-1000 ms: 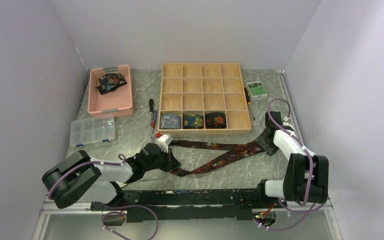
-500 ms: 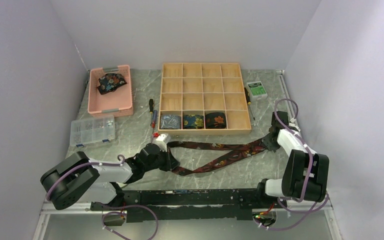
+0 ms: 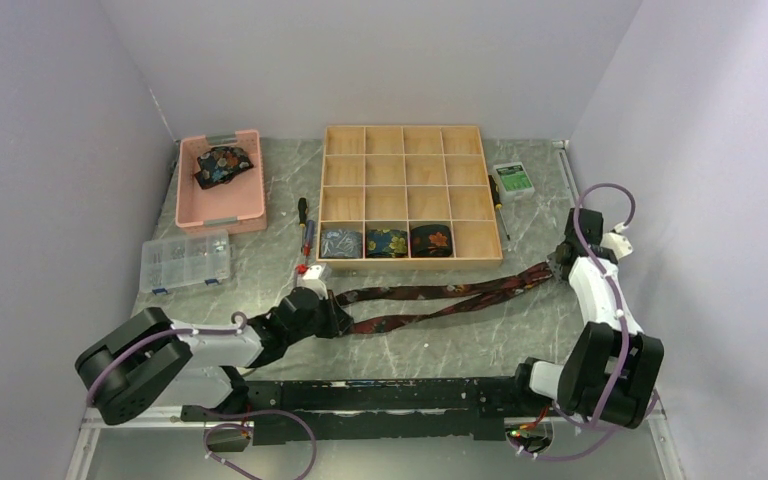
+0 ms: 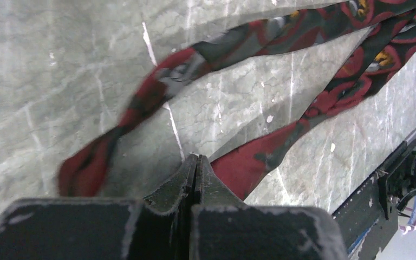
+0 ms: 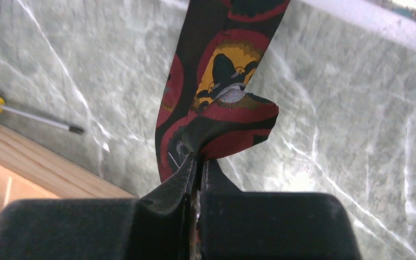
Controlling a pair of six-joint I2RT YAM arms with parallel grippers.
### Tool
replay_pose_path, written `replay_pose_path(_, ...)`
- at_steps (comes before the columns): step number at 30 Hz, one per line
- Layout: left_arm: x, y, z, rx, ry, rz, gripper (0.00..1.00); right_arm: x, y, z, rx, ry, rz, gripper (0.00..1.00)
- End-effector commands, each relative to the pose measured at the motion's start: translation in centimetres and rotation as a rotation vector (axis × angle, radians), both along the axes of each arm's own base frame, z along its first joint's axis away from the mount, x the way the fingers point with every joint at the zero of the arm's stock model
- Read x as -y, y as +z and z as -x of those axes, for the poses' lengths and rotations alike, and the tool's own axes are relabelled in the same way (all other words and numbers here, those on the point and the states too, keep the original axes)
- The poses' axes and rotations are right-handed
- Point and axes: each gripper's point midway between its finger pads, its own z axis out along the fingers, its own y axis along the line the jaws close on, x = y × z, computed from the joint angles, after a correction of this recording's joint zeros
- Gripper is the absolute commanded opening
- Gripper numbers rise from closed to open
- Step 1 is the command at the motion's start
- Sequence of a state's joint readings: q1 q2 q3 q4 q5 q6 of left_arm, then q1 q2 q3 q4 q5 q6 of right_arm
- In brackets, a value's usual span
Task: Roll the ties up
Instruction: Flatten out the tie at the center of the board.
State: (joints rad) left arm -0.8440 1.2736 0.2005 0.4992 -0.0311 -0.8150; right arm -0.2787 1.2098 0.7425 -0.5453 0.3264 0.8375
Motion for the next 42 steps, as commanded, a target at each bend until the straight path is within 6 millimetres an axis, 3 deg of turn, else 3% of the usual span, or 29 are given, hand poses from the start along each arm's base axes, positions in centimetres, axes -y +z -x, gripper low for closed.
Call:
replay_pose_path(1,-4.9,-4.4,2.0,-0.096,0.074,-0.212,0.03,2.6,0.9,-1.3,0.011,-0.066,0.034,0.01)
replay_pose_path(6,-5.6,-2.7,1.7,-0.037,0.103,-0.172,0.03,2.7,-2.9,1.8,-0.058,-0.078,0.003,0.03)
replay_pose_path(10,-4.2,0.0,1.5,0.042,0.042,-0.082,0.03,1.8,-4.8,3.6,-0.073,-0.063,-0.027,0.19)
replay_pose_path(14,-2.6,2.9,1.3,0.105,-0.044,-0.05,0.04,1.5,-3.8,3.9,-0.054,-0.039,-0.018,0.32)
replay_pose_path(18,-0.8,6.2,0.8,0.159,-0.114,-0.014,0.14,1.1,-1.3,3.3,0.03,-0.022,-0.015,0.45)
replay_pose_path(23,2.3,8.6,0.3,0.2,-0.22,0.053,0.29,-0.2,-0.1,2.1,0.118,0.014,-0.057,0.46)
replay_pose_path(26,5.0,8.8,-0.1,0.192,-0.32,0.067,0.38,-0.5,-0.2,1.6,0.111,0.025,-0.071,0.45)
replay_pose_path(29,8.1,7.8,0.9,0.098,-0.484,0.082,0.49,-0.8,0.2,1.1,0.113,0.048,-0.075,0.45)
replay_pose_path(31,9.2,6.4,2.2,0.038,-0.56,0.081,0.66,-1.1,0.7,0.8,0.126,0.071,-0.069,0.46)
replay_pose_path(32,9.4,5.7,2.7,0.027,-0.577,0.062,0.89,-1.2,0.9,0.7,0.133,0.079,-0.065,0.46)
replay_pose_path(33,9.3,5.3,3.0,0.032,-0.581,0.04,0.93,-1.3,1.1,0.6,0.138,0.088,-0.063,0.46)
replay_pose_path(40,8.7,3.1,2.7,0.136,-0.578,-0.172,0.94,-3.2,1.2,-0.3,0.16,0.155,-0.07,0.46)
replay_pose_path(42,8.6,1.7,2.3,0.141,-0.584,-0.25,0.78,-3.6,1.4,-0.6,0.175,0.171,-0.075,0.46)
